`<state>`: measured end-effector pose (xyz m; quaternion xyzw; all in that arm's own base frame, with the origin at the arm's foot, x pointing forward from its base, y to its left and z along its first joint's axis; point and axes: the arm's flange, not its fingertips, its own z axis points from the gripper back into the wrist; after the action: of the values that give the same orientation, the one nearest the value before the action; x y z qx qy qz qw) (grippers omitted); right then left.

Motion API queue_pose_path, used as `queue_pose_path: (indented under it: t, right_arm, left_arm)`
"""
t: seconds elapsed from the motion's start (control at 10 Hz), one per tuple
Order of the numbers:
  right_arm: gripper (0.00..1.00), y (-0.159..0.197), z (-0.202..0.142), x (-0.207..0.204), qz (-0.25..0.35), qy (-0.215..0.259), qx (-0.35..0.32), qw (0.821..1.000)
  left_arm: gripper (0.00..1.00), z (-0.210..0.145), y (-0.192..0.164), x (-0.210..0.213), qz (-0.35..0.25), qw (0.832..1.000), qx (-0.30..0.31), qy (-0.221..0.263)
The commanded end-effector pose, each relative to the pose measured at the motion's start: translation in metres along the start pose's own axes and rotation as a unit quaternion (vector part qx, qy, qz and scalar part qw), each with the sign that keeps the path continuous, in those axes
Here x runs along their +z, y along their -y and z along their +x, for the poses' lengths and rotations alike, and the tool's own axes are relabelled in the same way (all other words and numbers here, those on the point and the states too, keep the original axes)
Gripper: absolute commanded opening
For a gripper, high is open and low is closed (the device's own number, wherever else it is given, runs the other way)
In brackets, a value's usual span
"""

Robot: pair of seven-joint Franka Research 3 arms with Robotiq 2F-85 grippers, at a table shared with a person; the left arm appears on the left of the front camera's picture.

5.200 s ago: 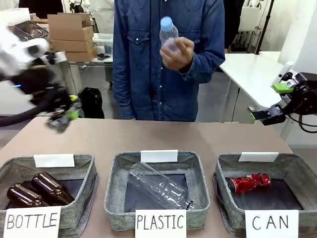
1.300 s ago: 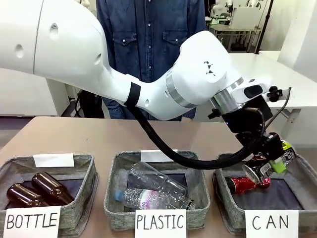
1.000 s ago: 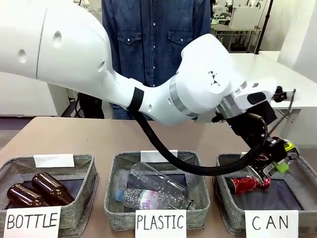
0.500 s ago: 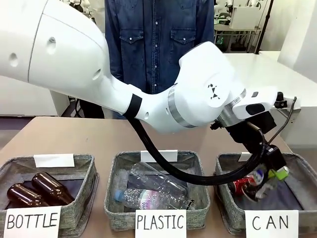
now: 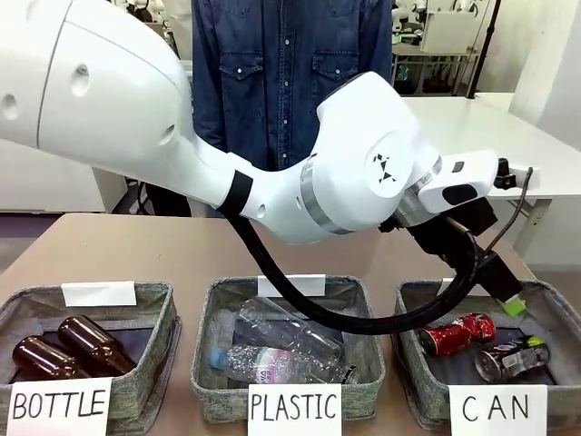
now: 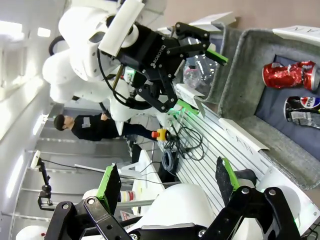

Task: Sort the can waste into the basket.
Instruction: Pick up the can waste from the table and place it in the right Fabric basket.

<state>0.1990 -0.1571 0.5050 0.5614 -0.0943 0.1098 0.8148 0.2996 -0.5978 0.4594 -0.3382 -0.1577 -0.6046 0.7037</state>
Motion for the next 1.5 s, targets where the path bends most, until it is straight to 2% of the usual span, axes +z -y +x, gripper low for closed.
queue_pose_path:
  t: [0.0, 0.2, 0.3, 0.5, 0.6, 0.7, 0.8, 0.9, 1.0, 1.1, 1.2, 1.3, 1.4]
  right_arm:
    - [1.00, -0.002, 0.002, 0.003, -0.002, 0.007, -0.003, 1.000]
    - [1.00, -0.002, 0.002, 0.003, -0.002, 0.007, -0.003, 1.000]
    - [1.00, 0.000, 0.000, 0.000, 0.000, 0.000, 0.000, 1.000]
    - [1.00, -0.026, 0.049, -0.050, -0.047, -0.025, 0.020, 0.998]
    - [1.00, -0.034, 0.077, -0.081, -0.046, -0.053, 0.034, 0.997]
    - [1.00, -0.041, 0.102, -0.112, -0.037, -0.071, 0.035, 0.996]
    - [1.00, -0.050, 0.123, -0.141, 0.003, -0.085, 0.030, 0.996]
    - [1.00, -0.060, 0.134, -0.159, 0.046, -0.080, 0.019, 0.996]
    - [1.00, -0.068, 0.143, -0.171, 0.082, -0.079, 0.004, 0.993]
    - [1.00, -0.071, 0.151, -0.178, 0.126, -0.066, -0.027, 0.989]
    - [1.00, -0.067, 0.162, -0.181, 0.154, -0.015, -0.089, 0.984]
    - [1.00, -0.060, 0.167, -0.184, 0.127, 0.039, -0.133, 0.982]
    - [1.00, -0.050, 0.166, -0.187, 0.084, 0.062, -0.136, 0.985]
  left_arm:
    - [1.00, -0.007, -0.003, 0.010, 0.010, 1.000, 0.022, 0.001]
    - [1.00, -0.017, -0.015, 0.038, -0.002, 0.997, 0.073, 0.005]
    - [1.00, -0.031, -0.023, 0.065, 0.000, 0.995, 0.104, 0.005]
    - [1.00, -0.083, -0.031, 0.146, 0.002, 0.981, 0.192, 0.039]
    - [1.00, -0.116, -0.027, 0.186, -0.001, 0.966, 0.245, 0.080]
    - [1.00, -0.151, -0.020, 0.222, 0.002, 0.947, 0.297, 0.127]
    - [1.00, -0.193, -0.010, 0.263, -0.025, 0.917, 0.351, 0.189]
    - [1.00, -0.232, -0.004, 0.294, -0.032, 0.878, 0.409, 0.248]
    - [1.00, -0.274, 0.003, 0.323, -0.037, 0.841, 0.458, 0.286]
    - [1.00, -0.317, 0.010, 0.348, -0.090, 0.806, 0.502, 0.300]
    - [1.00, -0.362, 0.018, 0.368, -0.147, 0.779, 0.536, 0.289]
    - [1.00, -0.394, 0.025, 0.383, -0.197, 0.766, 0.529, 0.309]
    - [1.00, -0.420, 0.026, 0.393, -0.217, 0.736, 0.536, 0.352]
